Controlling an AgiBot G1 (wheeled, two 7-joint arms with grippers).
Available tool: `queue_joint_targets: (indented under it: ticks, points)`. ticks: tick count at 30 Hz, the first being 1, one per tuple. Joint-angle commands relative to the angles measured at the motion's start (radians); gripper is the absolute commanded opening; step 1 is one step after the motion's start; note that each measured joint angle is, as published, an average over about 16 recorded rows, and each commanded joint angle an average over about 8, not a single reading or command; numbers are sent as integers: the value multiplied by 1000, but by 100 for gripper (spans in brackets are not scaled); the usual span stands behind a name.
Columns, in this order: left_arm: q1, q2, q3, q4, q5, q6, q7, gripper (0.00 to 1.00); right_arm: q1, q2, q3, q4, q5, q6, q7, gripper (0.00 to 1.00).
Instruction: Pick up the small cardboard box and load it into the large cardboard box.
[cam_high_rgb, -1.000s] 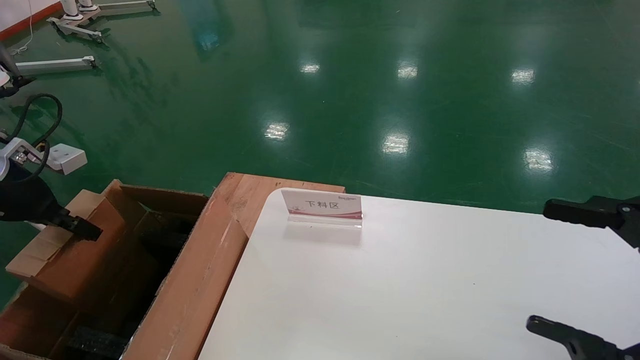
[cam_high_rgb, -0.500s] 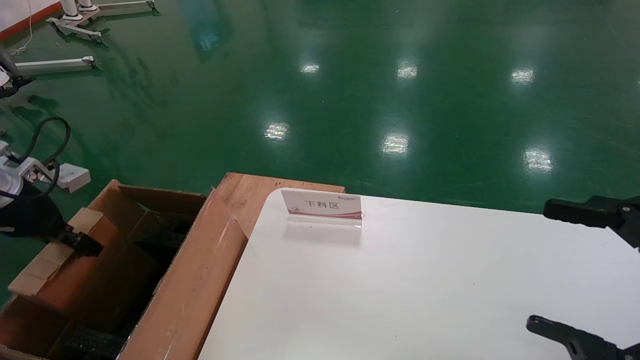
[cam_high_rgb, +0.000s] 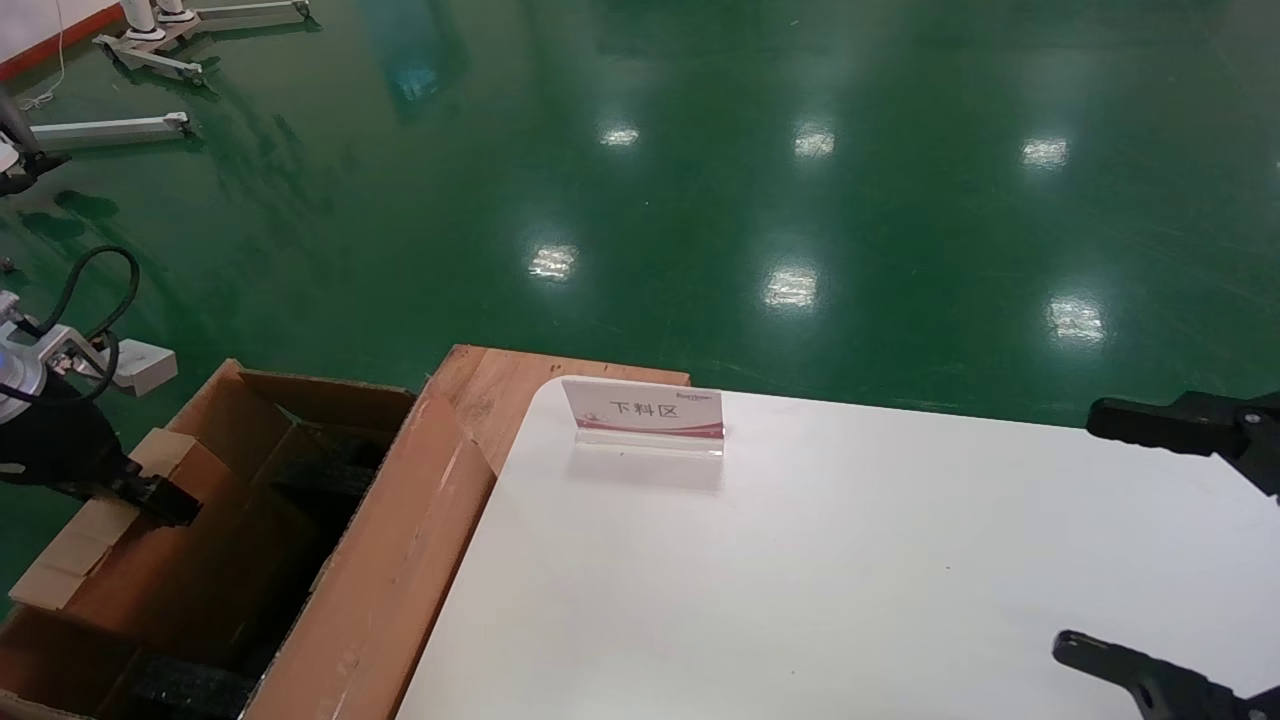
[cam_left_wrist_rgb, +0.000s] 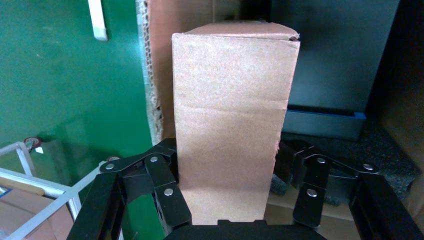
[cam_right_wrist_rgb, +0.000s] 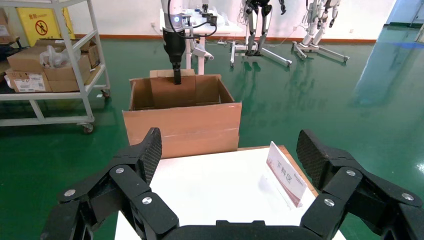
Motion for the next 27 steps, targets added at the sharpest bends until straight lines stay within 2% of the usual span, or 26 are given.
queue_joint_targets:
  ticks: [1,22,27]
  points:
    - [-2,-2,0,-3,1,0,0,100,0,0,0,0,0,0,0,100]
    - [-11,-7,1,-16,6,-4,0,100,0,0,1,0,0,0,0,100]
    - [-24,-3,-10,-39,3,-24,39,100,0,0,1,0,0,0,0,100]
